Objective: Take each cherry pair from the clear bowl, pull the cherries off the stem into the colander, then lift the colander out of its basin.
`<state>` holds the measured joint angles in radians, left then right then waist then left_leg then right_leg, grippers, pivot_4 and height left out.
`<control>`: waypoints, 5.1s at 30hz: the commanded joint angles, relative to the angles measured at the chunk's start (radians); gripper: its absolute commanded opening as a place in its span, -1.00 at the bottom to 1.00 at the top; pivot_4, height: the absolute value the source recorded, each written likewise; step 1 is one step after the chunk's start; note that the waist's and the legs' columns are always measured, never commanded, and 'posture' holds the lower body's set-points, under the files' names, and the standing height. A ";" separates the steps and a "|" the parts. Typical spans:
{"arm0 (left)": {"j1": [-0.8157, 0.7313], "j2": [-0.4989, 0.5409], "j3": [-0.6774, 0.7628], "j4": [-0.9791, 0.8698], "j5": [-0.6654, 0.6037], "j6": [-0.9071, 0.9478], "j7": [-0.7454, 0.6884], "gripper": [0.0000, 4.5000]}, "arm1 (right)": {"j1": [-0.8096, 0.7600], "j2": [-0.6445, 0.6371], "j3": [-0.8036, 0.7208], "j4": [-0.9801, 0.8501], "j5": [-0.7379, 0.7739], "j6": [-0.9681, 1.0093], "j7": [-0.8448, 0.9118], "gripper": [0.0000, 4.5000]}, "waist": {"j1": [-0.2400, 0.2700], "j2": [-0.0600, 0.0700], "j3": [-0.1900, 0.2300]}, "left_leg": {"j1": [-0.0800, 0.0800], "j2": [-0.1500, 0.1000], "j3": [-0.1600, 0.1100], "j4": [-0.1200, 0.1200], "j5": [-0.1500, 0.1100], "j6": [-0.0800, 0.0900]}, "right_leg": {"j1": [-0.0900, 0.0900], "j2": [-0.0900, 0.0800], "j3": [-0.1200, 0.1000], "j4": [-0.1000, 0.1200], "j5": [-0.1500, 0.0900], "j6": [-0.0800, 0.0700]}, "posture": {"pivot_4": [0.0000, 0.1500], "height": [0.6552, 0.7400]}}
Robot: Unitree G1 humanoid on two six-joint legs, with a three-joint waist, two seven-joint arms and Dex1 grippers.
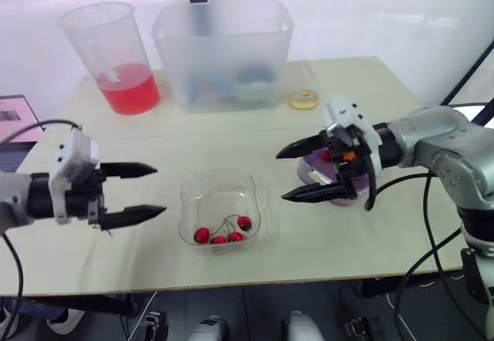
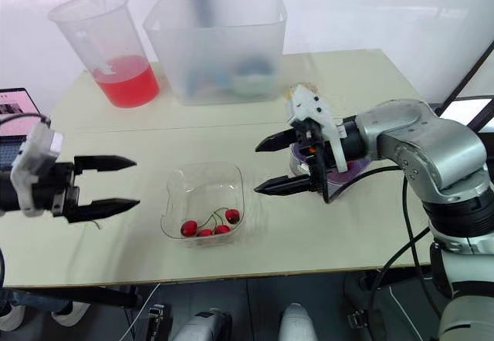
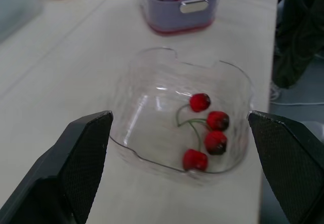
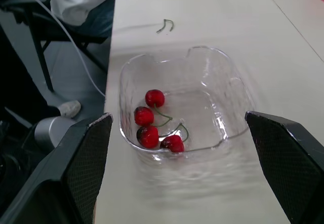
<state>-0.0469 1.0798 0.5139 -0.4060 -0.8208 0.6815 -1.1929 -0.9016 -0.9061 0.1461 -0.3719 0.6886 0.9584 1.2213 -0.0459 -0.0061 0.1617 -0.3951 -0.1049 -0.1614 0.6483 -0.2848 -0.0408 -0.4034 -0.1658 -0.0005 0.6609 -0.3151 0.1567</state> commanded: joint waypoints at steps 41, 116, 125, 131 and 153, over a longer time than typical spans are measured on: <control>0.276 -0.335 0.103 -0.151 0.130 -0.327 0.251 1.00 | -0.398 0.464 0.864 0.464 -0.681 -0.077 0.152 0.22 | -0.001 -0.001 -0.001 | -0.010 -0.002 -0.004 0.006 0.001 -0.002 | -0.008 0.000 -0.001 0.004 0.000 0.000 | 1.00 1.00; -0.029 -0.322 -0.095 0.002 0.102 -0.267 0.322 1.00 | -0.423 0.454 0.554 0.408 -0.631 -0.038 0.162 -0.52 | 0.001 -0.001 -0.001 | -0.011 -0.002 -0.006 0.008 0.001 -0.002 | -0.008 0.000 -0.002 0.004 0.000 0.000 | 1.00 1.00; -0.266 -0.328 -0.083 0.065 -0.056 -0.045 0.518 1.00 | -0.292 0.515 -0.043 0.447 -0.374 -0.065 -0.097 -0.52 | 0.002 -0.002 -0.001 | -0.011 -0.002 -0.007 0.011 0.001 -0.002 | -0.006 0.000 -0.003 0.005 0.000 0.000 | 1.00 1.00; -0.503 -0.382 -0.082 0.159 -0.261 0.119 0.627 1.00 | -0.149 0.582 -0.128 0.381 -0.440 -0.249 -0.382 -0.52 | -0.002 -0.002 -0.001 | -0.012 -0.002 -0.008 0.013 0.001 -0.002 | -0.006 0.000 -0.003 0.007 0.000 0.000 | 1.00 1.00; -0.723 -0.597 -0.279 0.294 -0.140 0.159 0.776 1.00 | 0.123 0.607 0.084 0.184 -0.698 -0.539 -0.655 -0.52 | -0.023 -0.002 -0.002 | -0.013 -0.003 -0.007 0.016 0.001 -0.001 | -0.006 0.000 -0.003 0.010 0.000 0.000 | 1.00 1.00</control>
<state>-0.7420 0.4837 0.2187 -0.0978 -0.9673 0.8456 -0.4266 -0.7650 -0.3103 0.2464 -0.1429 -0.0086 0.4288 0.5810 -0.0689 -0.0085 0.1601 -0.4079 -0.1078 -0.1688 0.6639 -0.2841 -0.0420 -0.4097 -0.1653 -0.0037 0.6707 -0.3147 0.1566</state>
